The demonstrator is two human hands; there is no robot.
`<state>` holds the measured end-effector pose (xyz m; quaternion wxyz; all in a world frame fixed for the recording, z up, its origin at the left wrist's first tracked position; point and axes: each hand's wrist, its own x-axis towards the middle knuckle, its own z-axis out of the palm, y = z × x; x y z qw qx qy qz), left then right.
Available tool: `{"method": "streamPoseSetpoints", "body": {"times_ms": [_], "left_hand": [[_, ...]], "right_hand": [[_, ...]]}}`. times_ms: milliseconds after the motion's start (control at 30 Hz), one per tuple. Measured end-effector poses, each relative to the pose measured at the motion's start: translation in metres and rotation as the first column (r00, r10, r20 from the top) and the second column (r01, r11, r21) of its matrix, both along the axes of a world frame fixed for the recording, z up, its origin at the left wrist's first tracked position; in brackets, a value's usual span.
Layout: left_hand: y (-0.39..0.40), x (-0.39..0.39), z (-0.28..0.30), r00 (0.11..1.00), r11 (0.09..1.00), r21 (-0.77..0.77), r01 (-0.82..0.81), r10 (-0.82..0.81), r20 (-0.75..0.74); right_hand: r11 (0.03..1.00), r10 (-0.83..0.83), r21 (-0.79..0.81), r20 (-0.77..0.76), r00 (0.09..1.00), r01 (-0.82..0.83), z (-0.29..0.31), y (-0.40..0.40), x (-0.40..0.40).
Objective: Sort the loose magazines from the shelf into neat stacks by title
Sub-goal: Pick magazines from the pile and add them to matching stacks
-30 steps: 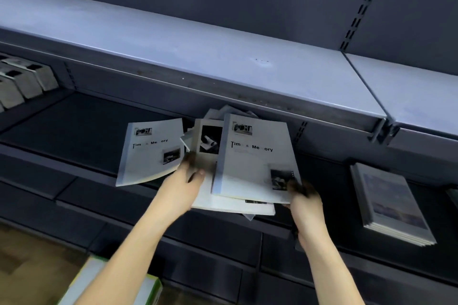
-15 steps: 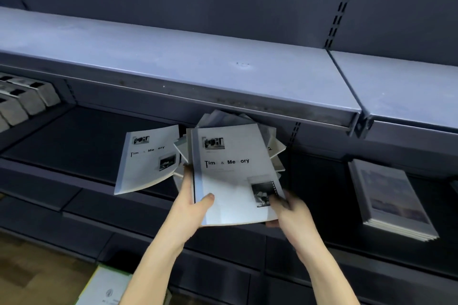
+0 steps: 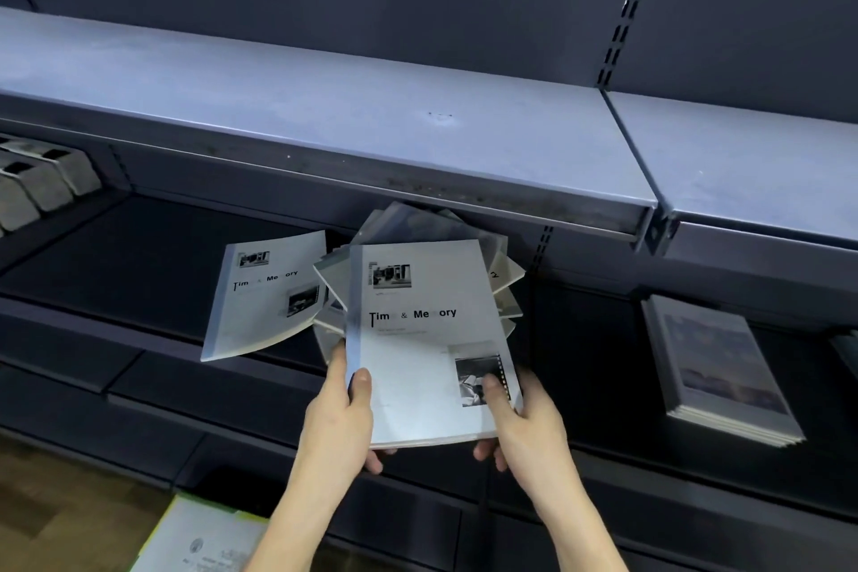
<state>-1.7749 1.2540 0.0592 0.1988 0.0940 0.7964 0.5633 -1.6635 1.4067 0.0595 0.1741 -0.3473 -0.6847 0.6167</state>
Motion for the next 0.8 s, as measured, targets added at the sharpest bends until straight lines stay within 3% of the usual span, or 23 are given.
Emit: {"method": "streamPoseSetpoints", "body": {"times_ms": [133,400,500,600,800], "left_hand": [[-0.002,0.002,0.002,1.0,0.99,0.141,-0.015,0.015,0.006],[-0.005,0.005,0.014,0.977,0.931,0.294,0.214,-0.207,-0.055],[0.006,0.008,0.016,0.955,0.91,0.292,0.294,-0.293,-0.051],[0.024,0.013,0.01,0.938,0.911,0.226,0.345,-0.346,-0.036],[0.055,0.041,0.004,0.874,0.856,0.193,0.48,-0.485,-0.021]], "right_hand": [[1.0,0.001,0.03,0.029,1.0,-0.002,0.002,0.002,0.003],[0.994,-0.085,-0.078,-0.039,0.996,0.082,0.023,-0.004,0.033],[0.981,-0.191,-0.037,-0.04,0.981,0.189,0.025,-0.01,0.047],[0.949,-0.297,0.106,-0.004,0.955,0.296,0.016,-0.012,0.066],[0.892,-0.438,0.112,-0.035,0.898,0.439,0.018,-0.017,0.113]]}}
